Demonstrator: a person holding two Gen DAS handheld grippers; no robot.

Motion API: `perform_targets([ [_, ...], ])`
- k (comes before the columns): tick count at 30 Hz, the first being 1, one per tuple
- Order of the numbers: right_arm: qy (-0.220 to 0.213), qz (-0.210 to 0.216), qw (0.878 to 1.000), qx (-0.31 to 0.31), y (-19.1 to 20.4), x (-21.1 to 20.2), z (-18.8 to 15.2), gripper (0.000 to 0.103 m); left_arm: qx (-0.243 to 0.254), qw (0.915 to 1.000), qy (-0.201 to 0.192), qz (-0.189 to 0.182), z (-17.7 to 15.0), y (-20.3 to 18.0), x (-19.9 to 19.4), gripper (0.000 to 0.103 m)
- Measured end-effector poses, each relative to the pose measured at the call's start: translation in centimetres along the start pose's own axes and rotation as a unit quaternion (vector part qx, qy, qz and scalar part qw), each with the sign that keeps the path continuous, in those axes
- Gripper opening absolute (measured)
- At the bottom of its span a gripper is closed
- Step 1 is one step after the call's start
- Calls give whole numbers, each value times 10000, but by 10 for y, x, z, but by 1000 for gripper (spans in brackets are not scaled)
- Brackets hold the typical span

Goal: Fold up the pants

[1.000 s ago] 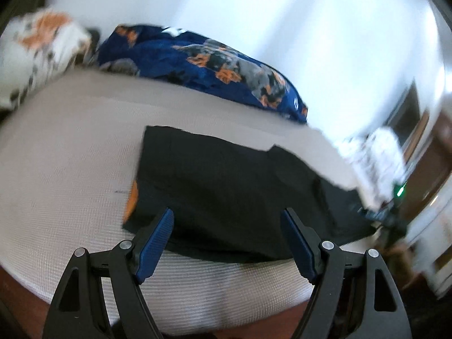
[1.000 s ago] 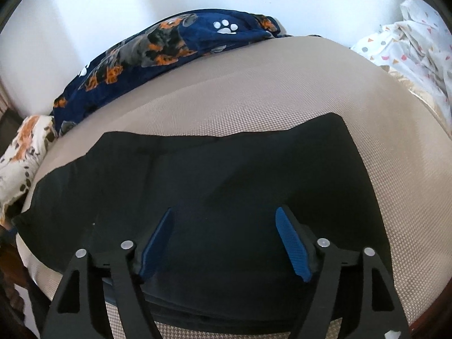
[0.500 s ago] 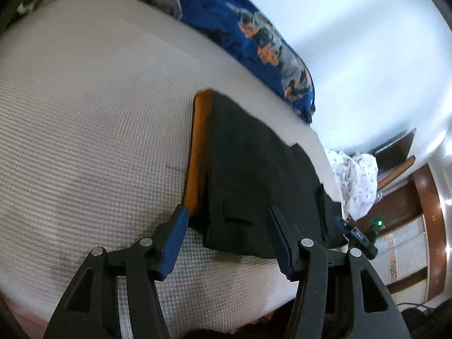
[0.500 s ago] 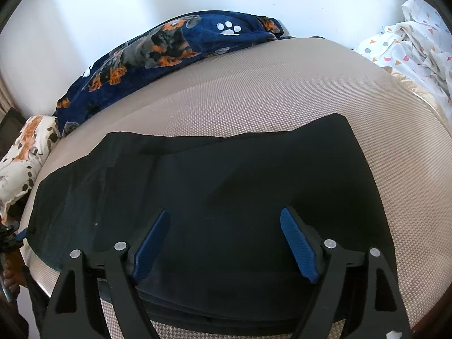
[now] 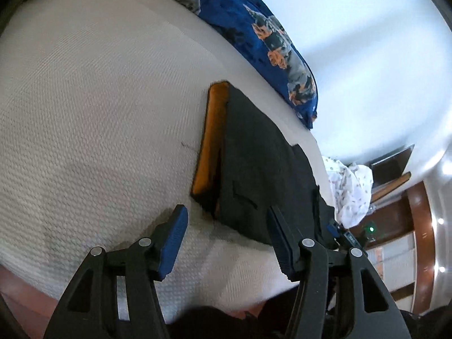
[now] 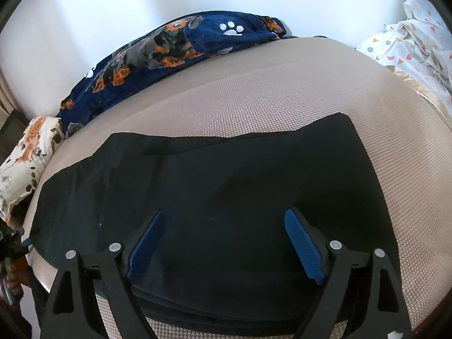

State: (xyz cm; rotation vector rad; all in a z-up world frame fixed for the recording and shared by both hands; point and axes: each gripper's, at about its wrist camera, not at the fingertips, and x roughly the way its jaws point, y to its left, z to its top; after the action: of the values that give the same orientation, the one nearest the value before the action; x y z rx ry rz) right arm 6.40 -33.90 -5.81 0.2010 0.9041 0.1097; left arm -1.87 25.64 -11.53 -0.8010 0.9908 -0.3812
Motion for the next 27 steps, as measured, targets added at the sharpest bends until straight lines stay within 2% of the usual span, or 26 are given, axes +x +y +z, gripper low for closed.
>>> perform_targets([
  [2, 5, -33, 10000, -31, 2, 1, 0, 86, 107, 9998, 82, 119, -1, -7, 7, 20],
  [3, 7, -38, 10000, -39, 1, 1, 0, 86, 182, 9991, 37, 391, -1, -11, 9, 19],
  [5, 0, -14, 10000, -23, 1, 0, 0, 86, 320, 9977, -160, 569, -2, -19, 6, 13],
  [8, -18, 53, 10000, 31, -1, 0, 1, 86, 434, 9963, -371, 637, 1, -31, 1, 10],
  [12, -20, 9, 10000, -15, 0, 0, 0, 86, 817, 9926, -582, 684, 23, -58, 3, 9],
  [14, -19, 8, 10000, -23, 0, -1, 0, 86, 1039, 9891, -631, 830, 27, -65, 4, 9],
  [19, -59, 120, 9999, 51, -2, -2, -1, 86, 848, 9879, -467, 1214, 8, -26, 16, 10],
  [21, -43, 151, 9999, 46, -2, -1, 0, 86, 685, 9909, -545, 1018, 1, -13, 13, 11],
  [27, -32, 80, 10000, -26, 2, 0, -1, 87, 1007, 9860, -590, 1191, -1, -21, 14, 19],
])
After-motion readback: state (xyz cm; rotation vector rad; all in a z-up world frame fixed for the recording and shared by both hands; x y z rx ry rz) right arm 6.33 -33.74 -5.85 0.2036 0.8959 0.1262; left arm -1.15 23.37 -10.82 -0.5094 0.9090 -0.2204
